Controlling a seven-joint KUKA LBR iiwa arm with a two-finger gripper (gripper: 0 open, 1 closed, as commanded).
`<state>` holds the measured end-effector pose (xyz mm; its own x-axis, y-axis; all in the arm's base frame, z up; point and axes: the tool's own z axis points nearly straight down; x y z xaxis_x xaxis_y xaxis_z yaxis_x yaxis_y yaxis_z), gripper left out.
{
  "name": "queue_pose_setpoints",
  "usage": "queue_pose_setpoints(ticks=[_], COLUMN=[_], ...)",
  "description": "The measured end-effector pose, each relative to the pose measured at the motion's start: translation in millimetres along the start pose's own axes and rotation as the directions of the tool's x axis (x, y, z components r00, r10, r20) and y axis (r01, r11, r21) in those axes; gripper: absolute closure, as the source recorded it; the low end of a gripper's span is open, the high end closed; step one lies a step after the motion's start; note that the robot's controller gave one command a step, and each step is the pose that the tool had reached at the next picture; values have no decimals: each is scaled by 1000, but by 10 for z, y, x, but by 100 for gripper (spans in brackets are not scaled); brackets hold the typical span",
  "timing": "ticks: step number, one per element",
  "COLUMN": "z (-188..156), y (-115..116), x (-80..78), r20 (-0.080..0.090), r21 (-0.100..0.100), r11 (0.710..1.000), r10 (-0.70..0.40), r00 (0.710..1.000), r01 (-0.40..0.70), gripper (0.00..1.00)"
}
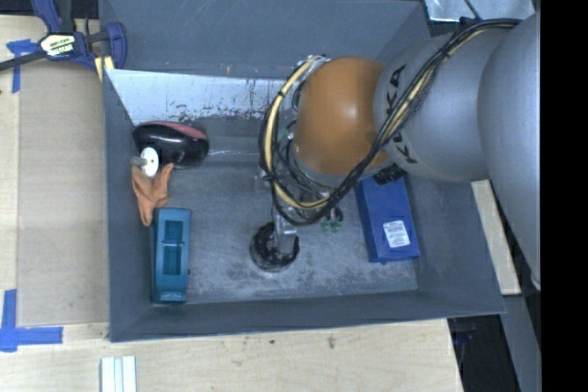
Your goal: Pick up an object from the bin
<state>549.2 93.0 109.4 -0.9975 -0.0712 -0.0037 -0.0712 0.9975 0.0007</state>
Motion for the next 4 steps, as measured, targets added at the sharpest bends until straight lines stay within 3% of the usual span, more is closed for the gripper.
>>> queue_pose_setpoints(ticks=[1, 2, 4], z=[-92, 357, 356], y=[29, -128, -129], x=[111, 141, 140], r20=[-4, -6, -6], r21=[1, -2, -3], r11=[999, 944, 945], r10=[-43, -329, -327], r00=[999, 944, 945], r01=[43, 329, 327], gripper=[0, 100, 100])
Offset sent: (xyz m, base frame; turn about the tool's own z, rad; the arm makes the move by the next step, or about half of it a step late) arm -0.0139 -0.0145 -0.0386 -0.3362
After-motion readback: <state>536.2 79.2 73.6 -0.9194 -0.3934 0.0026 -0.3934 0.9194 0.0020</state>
